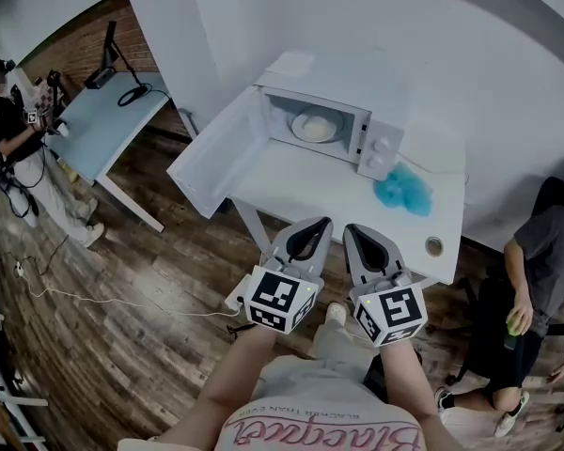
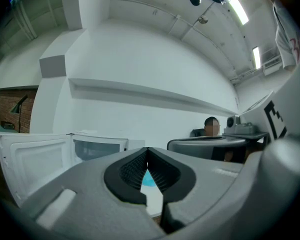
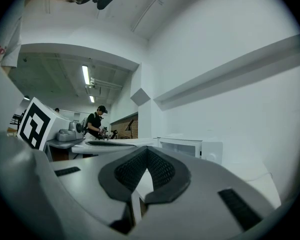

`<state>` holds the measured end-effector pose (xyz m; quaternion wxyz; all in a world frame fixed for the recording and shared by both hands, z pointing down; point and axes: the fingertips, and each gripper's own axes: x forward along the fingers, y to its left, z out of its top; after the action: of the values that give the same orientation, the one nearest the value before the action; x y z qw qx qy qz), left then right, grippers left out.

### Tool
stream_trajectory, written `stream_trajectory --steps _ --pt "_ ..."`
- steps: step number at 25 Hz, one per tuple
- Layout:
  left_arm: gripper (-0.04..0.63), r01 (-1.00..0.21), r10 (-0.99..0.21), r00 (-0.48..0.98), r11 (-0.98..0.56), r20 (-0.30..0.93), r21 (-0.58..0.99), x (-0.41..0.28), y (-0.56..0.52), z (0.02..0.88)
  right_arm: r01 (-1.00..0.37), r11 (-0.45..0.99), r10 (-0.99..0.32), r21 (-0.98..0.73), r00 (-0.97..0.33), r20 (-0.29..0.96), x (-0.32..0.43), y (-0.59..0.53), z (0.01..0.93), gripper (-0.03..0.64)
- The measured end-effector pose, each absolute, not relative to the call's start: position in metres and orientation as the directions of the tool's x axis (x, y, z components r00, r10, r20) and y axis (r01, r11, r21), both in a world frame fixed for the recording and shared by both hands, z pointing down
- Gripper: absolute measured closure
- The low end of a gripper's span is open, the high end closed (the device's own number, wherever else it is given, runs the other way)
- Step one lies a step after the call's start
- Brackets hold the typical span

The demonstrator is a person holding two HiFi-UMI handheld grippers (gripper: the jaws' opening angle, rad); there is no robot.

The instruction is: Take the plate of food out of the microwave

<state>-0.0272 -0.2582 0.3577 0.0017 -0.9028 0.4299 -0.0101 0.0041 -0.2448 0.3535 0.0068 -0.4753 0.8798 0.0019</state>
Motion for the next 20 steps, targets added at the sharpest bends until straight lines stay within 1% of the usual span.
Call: stream_trajectory --steps 8,20 --pt "0.589 -0.779 -0.779 0.625 -0.627 0.050 -0.029 -0.013 -0.317 0.356 -0.797 0.604 -0.797 0.007 -0.604 -0.004 0.008 -0.304 0.350 0.606" --pt "0.589 -0.824 -0.822 0.566 -0.566 0.072 0.011 0.005 -0.404 0.365 -0.739 0.674 -0.739 0.021 -0.673 0.031 0.025 -0.390 0.357 0.606"
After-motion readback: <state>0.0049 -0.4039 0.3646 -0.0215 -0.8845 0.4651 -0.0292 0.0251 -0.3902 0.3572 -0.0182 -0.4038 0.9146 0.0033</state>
